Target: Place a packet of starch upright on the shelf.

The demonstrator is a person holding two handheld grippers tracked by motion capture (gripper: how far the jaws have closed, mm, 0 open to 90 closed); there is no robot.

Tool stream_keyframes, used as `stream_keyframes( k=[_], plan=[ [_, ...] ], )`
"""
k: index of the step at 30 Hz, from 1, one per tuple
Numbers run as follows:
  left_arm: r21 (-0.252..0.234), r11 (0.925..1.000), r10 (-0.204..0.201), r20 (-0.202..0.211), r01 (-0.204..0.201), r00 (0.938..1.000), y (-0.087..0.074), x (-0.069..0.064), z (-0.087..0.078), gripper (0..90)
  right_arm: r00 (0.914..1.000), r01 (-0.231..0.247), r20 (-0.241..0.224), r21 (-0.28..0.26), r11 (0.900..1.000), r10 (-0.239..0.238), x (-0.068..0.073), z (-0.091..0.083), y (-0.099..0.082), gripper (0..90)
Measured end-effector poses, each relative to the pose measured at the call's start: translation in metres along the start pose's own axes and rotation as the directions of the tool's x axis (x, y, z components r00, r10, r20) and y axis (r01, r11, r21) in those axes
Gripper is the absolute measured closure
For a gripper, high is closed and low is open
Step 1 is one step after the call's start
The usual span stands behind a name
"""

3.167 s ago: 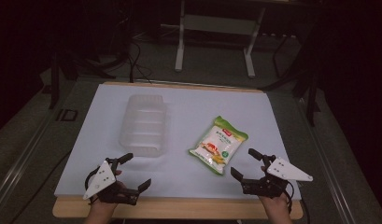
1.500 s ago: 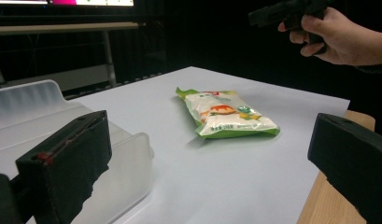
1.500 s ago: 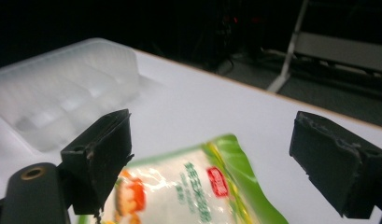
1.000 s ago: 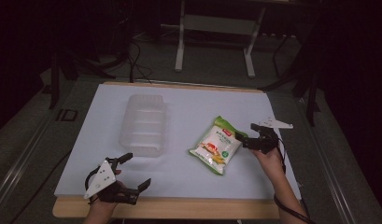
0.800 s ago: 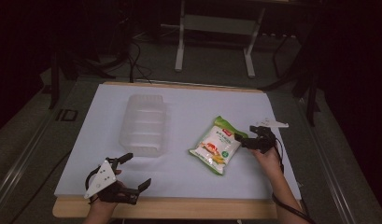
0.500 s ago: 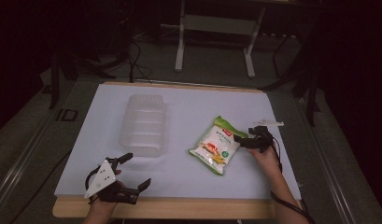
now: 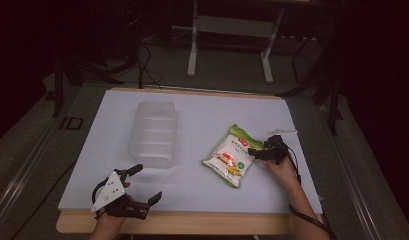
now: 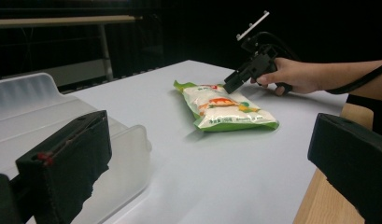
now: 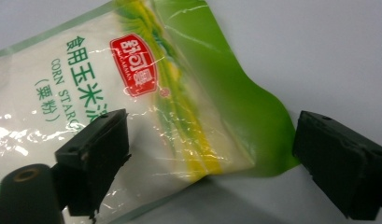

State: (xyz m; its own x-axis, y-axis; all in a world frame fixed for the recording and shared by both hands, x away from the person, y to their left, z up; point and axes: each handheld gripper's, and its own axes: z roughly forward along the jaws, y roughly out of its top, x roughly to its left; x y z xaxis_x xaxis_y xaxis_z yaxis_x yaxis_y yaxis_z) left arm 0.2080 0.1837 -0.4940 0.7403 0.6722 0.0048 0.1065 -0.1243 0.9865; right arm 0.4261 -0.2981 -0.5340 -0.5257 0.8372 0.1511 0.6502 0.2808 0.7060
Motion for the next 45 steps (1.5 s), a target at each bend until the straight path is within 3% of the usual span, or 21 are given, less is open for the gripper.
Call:
stream_keyframes(
  k=[4,7,10,14,17,19,20,24,27,29,34,41,42,45],
  plan=[
    [0.007,1.0,0.006,0.006,-0.006,1.0,0.0,-0.001,0.002,0.0,0.9996,0.027,-0.008,-0.008,0.9996,-0.027,0.005,-0.001,-0.001,22.6],
    [0.013,0.9999,0.005,0.01,-0.005,0.9999,-0.001,-0.001,0.004,0.0,0.9982,0.055,-0.024,-0.014,0.9984,-0.055,0.011,-0.001,-0.001,35.6],
    [0.016,0.9999,0.005,0.015,-0.005,0.9999,-0.001,-0.002,0.005,0.0,0.9976,0.069,-0.01,-0.007,0.9976,-0.069,0.015,0.001,0.0,43.5],
    [0.015,0.9999,0.005,0.018,-0.005,0.9998,-0.001,-0.002,0.004,0.0,0.9965,0.082,0.02,-0.009,0.9966,-0.082,0.018,0.002,0.002,64.3],
    [0.019,0.9998,0.003,0.024,-0.003,0.9997,-0.001,-0.002,0.005,0.0,0.9859,0.142,0.09,0.0,0.9899,-0.141,0.029,0.005,0.003,79.2],
    [0.02,0.9998,0.006,0.027,-0.006,0.9996,-0.001,-0.003,0.005,0.0,0.975,0.185,0.122,0.021,0.9825,-0.186,0.036,0.007,0.005,82.8],
    [0.02,0.9998,0.007,0.028,-0.007,0.9996,-0.001,-0.003,0.005,0.0,0.9735,0.19,0.123,0.03,0.9812,-0.193,0.036,0.007,0.006,84.6],
    [0.022,0.9997,0.01,0.028,-0.011,0.9996,-0.001,-0.003,0.004,0.0,0.9742,0.185,0.127,0.02,0.9825,-0.186,0.037,0.005,0.006,87.2],
    [0.019,0.9998,0.003,0.024,-0.004,0.9997,-0.001,-0.002,0.003,0.0,0.9883,0.12,0.098,-0.025,0.9924,-0.117,0.033,0.001,0.005,88.0],
    [0.018,0.9998,0.001,0.023,-0.002,0.9997,-0.001,-0.001,0.003,0.0,0.9926,0.101,0.071,-0.036,0.9942,-0.098,0.03,-0.002,0.005,88.2],
    [0.026,0.9996,0.006,0.022,-0.007,0.9997,-0.001,-0.001,0.004,0.0,0.9904,0.129,0.055,-0.051,0.9903,-0.127,0.033,-0.012,0.01,88.5],
    [0.029,0.9995,0.008,0.023,-0.009,0.9997,-0.001,-0.002,0.005,0.0,0.9899,0.142,0.018,-0.138,0.9803,-0.14,0.04,-0.03,0.022,88.7],
    [0.029,0.9995,0.007,0.022,-0.008,0.9997,-0.001,-0.002,0.005,0.0,0.9868,0.162,0.015,-0.162,0.9735,-0.161,0.048,-0.037,0.026,88.7],
    [0.027,0.9996,0.002,0.022,-0.002,0.9998,-0.001,-0.002,0.005,0.0,0.9841,0.176,0.005,-0.176,0.9686,-0.178,0.054,-0.042,0.029,88.8]
  ],
)
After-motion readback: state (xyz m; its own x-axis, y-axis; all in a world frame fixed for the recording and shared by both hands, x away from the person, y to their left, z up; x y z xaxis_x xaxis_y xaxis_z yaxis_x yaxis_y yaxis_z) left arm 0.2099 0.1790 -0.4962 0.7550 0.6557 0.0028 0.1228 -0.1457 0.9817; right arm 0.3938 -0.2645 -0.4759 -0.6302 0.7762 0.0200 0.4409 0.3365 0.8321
